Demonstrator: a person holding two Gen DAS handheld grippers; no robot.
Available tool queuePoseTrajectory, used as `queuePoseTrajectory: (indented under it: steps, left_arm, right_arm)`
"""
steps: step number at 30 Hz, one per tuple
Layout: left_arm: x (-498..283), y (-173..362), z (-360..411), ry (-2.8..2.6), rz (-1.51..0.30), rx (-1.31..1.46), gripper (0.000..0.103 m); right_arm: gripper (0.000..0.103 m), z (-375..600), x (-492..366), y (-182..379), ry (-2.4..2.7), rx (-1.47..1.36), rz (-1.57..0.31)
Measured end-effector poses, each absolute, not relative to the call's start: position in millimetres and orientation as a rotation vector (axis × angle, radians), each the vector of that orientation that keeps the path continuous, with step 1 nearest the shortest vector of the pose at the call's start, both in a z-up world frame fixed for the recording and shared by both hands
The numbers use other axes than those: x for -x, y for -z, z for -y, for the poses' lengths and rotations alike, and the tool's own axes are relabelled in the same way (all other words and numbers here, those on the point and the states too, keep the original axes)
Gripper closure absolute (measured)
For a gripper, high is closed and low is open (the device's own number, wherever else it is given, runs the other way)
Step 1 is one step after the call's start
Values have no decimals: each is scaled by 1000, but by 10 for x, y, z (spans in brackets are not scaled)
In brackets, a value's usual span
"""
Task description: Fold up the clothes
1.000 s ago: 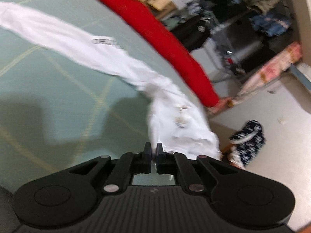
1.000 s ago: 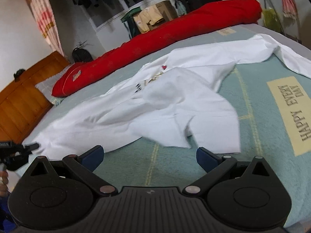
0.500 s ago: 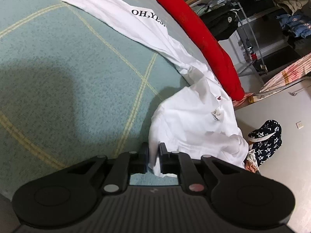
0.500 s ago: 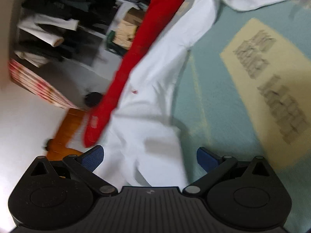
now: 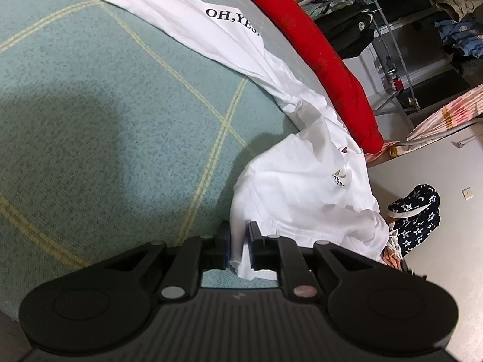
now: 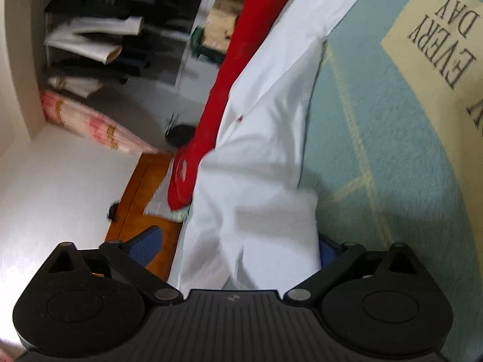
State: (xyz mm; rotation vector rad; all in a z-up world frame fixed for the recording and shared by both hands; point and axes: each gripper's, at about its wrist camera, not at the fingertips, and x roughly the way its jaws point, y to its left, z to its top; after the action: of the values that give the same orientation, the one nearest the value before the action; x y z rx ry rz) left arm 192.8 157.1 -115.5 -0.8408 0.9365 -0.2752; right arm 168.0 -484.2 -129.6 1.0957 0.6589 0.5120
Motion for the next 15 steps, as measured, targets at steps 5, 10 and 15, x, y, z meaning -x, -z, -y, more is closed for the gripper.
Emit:
queuePoseTrajectory:
  steps: [5,10,15]
  left_arm:
    - [-1921,1176,-1581,279,-935,848,91]
    - [-1931,1167,-1578,283,-940,836,91]
    - [-1925,1139,-1558,276,-934,811,95]
  right_arm:
    - [60,4875,-1755,1386,-472,-1090,-666]
    - [85,4972,-1646,1587,-474,-1124,-673]
    - [93,4851,-1727,1508,-415,-1032,-726]
